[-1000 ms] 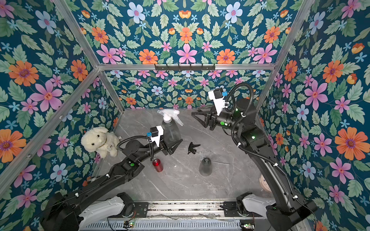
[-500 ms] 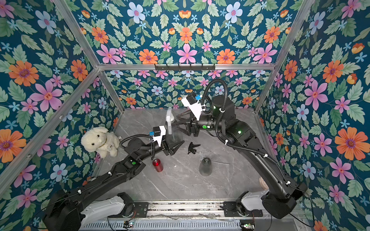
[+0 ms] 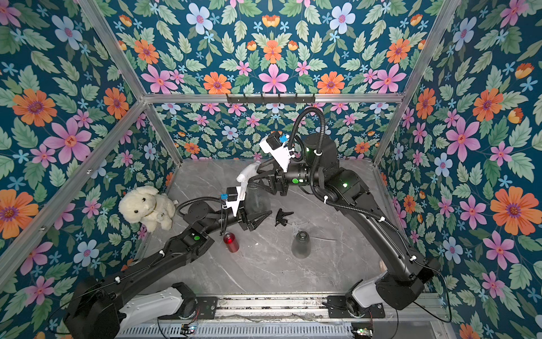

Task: Attach spray nozzles to spray bottles
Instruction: Screw the spray nozzle on the spray bottle.

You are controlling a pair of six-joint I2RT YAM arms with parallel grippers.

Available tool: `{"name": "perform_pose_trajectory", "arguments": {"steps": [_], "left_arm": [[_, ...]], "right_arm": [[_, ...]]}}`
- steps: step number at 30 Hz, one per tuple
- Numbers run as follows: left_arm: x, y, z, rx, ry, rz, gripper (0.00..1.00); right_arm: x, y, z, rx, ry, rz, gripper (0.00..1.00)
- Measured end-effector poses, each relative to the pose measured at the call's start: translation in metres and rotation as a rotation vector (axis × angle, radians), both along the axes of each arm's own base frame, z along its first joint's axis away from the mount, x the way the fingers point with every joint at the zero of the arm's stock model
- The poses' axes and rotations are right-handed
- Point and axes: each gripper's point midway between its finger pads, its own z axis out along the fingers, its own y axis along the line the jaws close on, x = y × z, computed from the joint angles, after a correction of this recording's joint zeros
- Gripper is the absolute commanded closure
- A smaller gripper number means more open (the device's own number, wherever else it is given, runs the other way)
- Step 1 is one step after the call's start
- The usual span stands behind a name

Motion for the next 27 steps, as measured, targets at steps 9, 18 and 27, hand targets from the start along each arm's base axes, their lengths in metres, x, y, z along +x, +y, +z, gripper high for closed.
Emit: {"name": "perform_pose_trajectory", "arguments": {"steps": [9,18,27], "left_arm": [[0.006,0.0,-0.005,0.016,0.026,0.028,1.0],[0.028,0.007,0.0,0.002,0.017,0.193,1.0],[0.046,0.009,-0.009,0.03,0.051,0.319,1.0]], "right_arm": [[0.001,0.004,-0.007,0.018,-0.005,-0.045,0.76],[0.02,0.023,-0.01,0.055,-0.013,-0.38,0.76],[0.041,0.022,-0.018,0.044,-0.014,-0.741,0.56]]}}
